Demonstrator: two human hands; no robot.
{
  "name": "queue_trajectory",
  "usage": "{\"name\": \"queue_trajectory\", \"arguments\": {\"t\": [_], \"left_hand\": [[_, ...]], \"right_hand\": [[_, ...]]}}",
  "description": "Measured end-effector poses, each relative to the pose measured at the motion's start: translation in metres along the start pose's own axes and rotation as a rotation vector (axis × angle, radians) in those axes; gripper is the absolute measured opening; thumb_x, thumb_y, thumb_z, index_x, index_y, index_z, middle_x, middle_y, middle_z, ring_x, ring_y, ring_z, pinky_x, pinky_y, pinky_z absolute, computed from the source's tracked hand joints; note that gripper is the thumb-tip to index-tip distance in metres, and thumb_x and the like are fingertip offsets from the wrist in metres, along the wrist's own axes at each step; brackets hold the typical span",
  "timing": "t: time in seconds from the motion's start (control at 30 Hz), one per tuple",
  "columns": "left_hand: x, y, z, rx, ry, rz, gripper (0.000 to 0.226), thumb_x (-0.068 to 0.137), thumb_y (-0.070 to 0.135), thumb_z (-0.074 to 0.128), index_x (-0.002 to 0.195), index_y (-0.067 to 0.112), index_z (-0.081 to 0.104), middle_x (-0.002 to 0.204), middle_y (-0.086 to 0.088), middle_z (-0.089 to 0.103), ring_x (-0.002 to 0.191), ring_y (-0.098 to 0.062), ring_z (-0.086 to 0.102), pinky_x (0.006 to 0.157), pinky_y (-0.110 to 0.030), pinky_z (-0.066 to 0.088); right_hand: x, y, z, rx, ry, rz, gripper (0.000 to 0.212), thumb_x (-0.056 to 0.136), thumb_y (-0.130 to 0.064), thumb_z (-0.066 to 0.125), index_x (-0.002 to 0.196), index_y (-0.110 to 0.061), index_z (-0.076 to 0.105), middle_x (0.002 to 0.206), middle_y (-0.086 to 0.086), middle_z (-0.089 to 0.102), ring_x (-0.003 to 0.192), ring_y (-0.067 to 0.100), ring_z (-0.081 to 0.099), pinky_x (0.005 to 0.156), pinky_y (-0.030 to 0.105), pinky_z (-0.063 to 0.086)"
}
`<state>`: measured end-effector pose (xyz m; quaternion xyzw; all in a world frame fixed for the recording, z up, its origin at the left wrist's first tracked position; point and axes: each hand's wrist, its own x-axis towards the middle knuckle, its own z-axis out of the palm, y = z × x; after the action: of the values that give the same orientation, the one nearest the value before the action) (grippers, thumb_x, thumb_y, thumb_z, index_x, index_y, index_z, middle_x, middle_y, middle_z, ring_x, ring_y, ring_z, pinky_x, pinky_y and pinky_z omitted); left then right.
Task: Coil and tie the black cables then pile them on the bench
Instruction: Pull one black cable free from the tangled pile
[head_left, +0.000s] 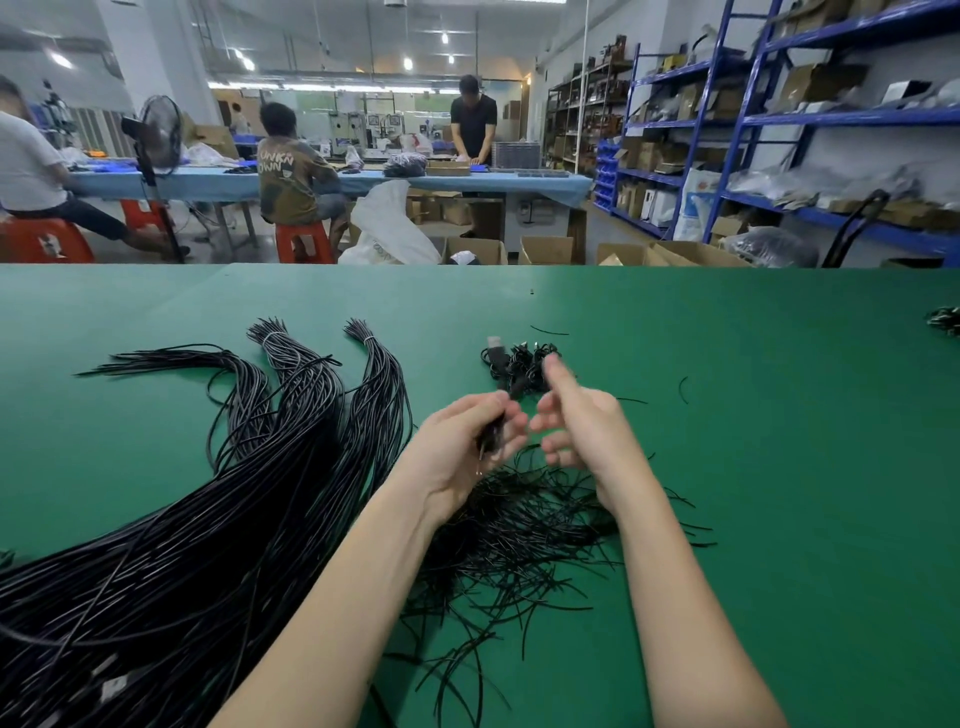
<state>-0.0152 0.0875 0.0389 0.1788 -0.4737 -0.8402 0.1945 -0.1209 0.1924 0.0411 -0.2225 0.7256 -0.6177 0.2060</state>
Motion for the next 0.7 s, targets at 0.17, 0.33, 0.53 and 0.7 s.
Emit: {"name": "queue_trajectory", "arguments": {"t": [0.17, 0.33, 0.53, 0.7], "left_hand": [[0.009, -0.003, -0.006, -0.222, 0.137, 0.106, 0.006, 0.096, 0.009, 0.061, 0.093, 0.006, 0.066, 0.077, -0.004, 0.071, 0.061, -0.01, 0.066, 0.058, -0.021, 0.057], [0.01, -0.004, -0.004, -0.268, 0.142, 0.102, 0.006, 0.095, 0.014, 0.064, 0.099, 0.009, 0.064, 0.076, -0.002, 0.069, 0.071, -0.014, 0.064, 0.047, -0.021, 0.053], [0.01, -0.004, -0.007, -0.338, 0.167, 0.099, 0.004, 0.095, 0.008, 0.063, 0.098, 0.006, 0.064, 0.075, -0.002, 0.073, 0.067, -0.011, 0.064, 0.059, -0.024, 0.058], [0.008, -0.005, -0.002, -0.38, 0.17, 0.072, 0.004, 0.094, 0.007, 0.064, 0.097, 0.004, 0.065, 0.075, -0.004, 0.074, 0.066, -0.011, 0.063, 0.063, -0.025, 0.06]], "right_hand": [[-0.011, -0.001, 0.006, -0.136, -0.401, 0.046, 0.038, 0.093, -0.047, 0.07, 0.085, -0.011, 0.079, 0.084, 0.007, 0.08, 0.053, 0.007, 0.062, 0.049, 0.017, 0.048], [-0.015, -0.003, 0.021, -0.106, -0.423, -0.042, 0.02, 0.09, -0.026, 0.078, 0.077, -0.012, 0.078, 0.077, 0.004, 0.077, 0.053, 0.004, 0.06, 0.047, 0.015, 0.045], [-0.016, -0.007, 0.021, -0.072, -0.444, -0.022, 0.018, 0.089, -0.012, 0.078, 0.071, -0.011, 0.077, 0.066, 0.002, 0.07, 0.051, 0.001, 0.056, 0.048, 0.012, 0.044], [-0.016, -0.01, 0.011, -0.067, -0.528, -0.022, 0.027, 0.089, -0.005, 0.076, 0.064, -0.013, 0.076, 0.065, 0.007, 0.069, 0.05, 0.004, 0.054, 0.049, 0.013, 0.046]]}}
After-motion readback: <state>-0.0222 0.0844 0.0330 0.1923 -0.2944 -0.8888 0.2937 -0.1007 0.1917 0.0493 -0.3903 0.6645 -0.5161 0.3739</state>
